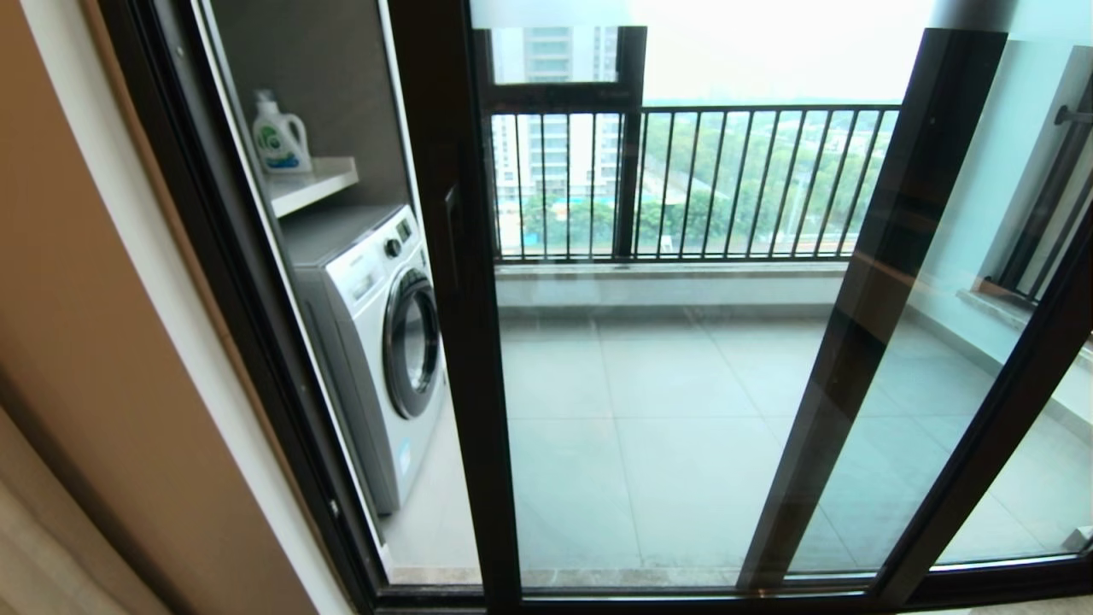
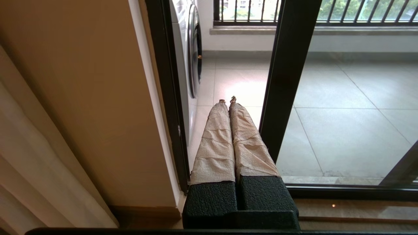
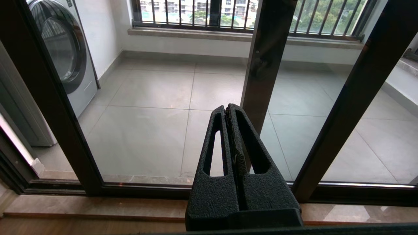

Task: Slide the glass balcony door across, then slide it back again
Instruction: Close the slid door

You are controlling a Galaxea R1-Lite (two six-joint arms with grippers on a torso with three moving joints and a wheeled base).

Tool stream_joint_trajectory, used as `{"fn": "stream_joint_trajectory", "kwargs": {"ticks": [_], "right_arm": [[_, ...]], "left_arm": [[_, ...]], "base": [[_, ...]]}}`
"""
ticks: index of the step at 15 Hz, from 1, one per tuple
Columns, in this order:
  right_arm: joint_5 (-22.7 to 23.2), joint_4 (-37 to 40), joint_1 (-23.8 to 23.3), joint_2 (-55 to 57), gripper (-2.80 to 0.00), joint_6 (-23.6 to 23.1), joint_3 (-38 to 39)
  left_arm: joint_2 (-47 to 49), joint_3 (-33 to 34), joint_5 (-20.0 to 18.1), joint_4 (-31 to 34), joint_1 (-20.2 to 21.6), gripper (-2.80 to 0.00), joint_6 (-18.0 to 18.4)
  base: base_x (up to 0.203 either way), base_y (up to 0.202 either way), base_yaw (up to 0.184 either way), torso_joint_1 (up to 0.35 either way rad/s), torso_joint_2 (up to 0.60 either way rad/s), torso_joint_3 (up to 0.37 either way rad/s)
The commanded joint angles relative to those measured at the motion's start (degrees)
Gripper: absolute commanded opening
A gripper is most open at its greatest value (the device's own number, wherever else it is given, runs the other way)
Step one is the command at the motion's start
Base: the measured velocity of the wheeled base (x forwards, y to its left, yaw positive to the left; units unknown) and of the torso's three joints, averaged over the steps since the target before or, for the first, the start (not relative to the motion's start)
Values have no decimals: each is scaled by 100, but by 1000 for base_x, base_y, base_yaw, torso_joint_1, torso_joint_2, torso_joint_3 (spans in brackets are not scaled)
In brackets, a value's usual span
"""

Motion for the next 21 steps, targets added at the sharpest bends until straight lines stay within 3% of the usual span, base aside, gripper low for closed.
{"fn": "stream_joint_trajectory", "kwargs": {"ticks": [1, 21], "right_arm": [[-19, 2, 2, 11, -280, 118, 78], [-35, -2, 2, 11, -280, 217, 78]], "left_arm": [[9, 0, 0, 0, 1, -280, 2], [17, -122, -2, 138, 1, -280, -35]], "base": [[0, 0, 0, 0, 0, 0], [0, 0, 0, 0, 0, 0]]}}
